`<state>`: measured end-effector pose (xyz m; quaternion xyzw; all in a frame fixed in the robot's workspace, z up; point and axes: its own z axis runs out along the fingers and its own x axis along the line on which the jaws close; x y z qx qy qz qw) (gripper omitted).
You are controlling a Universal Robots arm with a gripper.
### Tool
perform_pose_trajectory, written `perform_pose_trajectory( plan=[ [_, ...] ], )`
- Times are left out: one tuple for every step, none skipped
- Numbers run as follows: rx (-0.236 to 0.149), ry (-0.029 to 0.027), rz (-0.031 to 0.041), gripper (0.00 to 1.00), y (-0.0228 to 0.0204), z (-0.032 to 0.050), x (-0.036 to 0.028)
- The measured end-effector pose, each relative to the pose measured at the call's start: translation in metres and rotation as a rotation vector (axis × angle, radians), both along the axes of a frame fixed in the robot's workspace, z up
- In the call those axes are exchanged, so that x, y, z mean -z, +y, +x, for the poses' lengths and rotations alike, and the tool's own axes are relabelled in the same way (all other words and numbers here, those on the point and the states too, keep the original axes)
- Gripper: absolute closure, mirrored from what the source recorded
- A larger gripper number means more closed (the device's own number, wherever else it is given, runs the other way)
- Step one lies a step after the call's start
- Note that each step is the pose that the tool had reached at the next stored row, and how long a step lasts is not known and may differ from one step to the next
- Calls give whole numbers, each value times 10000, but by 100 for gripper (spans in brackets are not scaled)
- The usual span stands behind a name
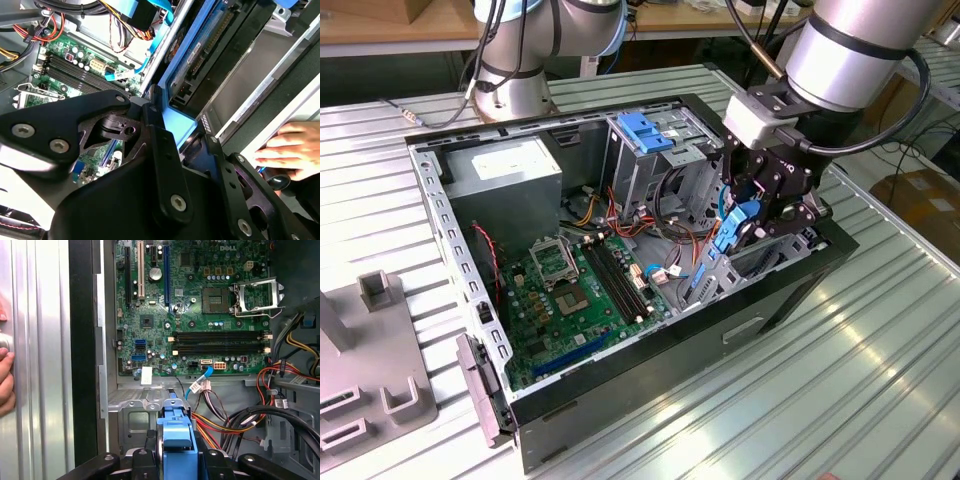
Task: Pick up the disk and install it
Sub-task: 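Insert the disk into the insertion slot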
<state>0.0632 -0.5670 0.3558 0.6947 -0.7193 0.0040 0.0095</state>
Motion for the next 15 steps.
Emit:
perform_pose_trajectory(
  plan=[
    [0, 0, -1, 63, 0, 0, 0],
    [0, -3, -1, 63, 0, 0, 2],
    [-1, -9, -1, 63, 1, 1, 7],
    [-1, -19, 1, 63, 0, 1, 12],
    [0, -36, -2, 63, 0, 0, 20],
    [0, -53, -2, 63, 0, 0, 29],
    [1, -74, -2, 63, 0, 0, 38],
    [0, -81, -4, 63, -1, 0, 38],
    [0, -87, -1, 63, 0, 0, 40],
    [1, -92, -3, 63, -1, 1, 41],
    [-1, -92, 0, 62, -1, 1, 42],
    [-1, -89, 1, 56, -1, 1, 42],
    [-1, -89, 0, 56, 0, 1, 41],
    [0, -88, 0, 56, 0, 0, 41],
    [0, -88, 0, 56, 0, 0, 41]
  ],
)
